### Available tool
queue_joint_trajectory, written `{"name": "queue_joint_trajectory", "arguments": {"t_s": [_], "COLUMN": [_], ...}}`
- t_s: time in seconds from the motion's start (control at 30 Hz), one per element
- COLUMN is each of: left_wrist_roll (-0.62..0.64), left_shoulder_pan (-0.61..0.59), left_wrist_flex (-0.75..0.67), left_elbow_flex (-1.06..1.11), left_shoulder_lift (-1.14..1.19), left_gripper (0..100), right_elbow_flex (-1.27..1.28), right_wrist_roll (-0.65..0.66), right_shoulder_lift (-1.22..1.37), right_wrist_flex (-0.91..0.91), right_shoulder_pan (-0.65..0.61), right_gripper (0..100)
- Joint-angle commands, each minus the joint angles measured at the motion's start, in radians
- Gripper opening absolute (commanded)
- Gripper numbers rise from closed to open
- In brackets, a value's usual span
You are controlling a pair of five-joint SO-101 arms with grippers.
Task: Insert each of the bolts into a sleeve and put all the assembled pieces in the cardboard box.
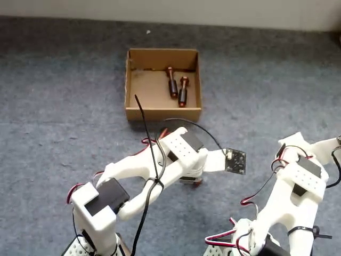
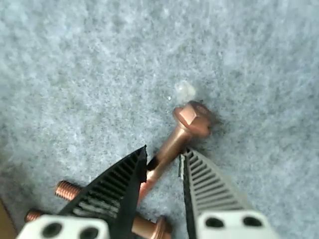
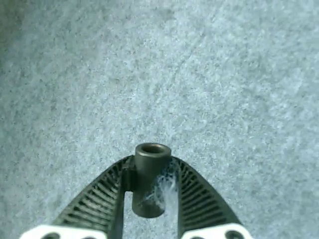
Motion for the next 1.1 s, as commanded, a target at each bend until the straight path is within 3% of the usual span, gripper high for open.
{"name": "queue_joint_trajectory", "arguments": {"t_s": [0.0,0.13,0.33,0.57,0.8,1.07], "left_wrist_roll": [0.092,0.13,0.233,0.356,0.496,0.526], "left_shoulder_pan": [0.015,0.015,-0.015,-0.133,-0.292,-0.427], "left_wrist_flex": [-0.017,-0.012,-0.009,0.078,0.123,0.081], "left_elbow_flex": [-0.05,-0.051,-0.047,-0.041,-0.016,0.249], "left_shoulder_lift": [-0.01,-0.012,-0.077,-0.374,-0.653,-1.09], "left_gripper": [11,0,0,1,1,1], "right_elbow_flex": [-0.05,-0.05,-0.05,-0.05,-0.022,0.13], "right_wrist_roll": [-0.009,-0.005,-0.003,-0.003,0.146,0.258], "right_shoulder_lift": [-0.048,-0.05,-0.051,-0.139,-0.516,-0.822], "right_wrist_flex": [-0.016,-0.016,-0.016,0.045,0.12,0.124], "right_shoulder_pan": [0.01,0.01,0.01,-0.012,-0.262,-0.615], "right_gripper": [0.5,0.5,0.5,0.5,0.5,0.5]}}
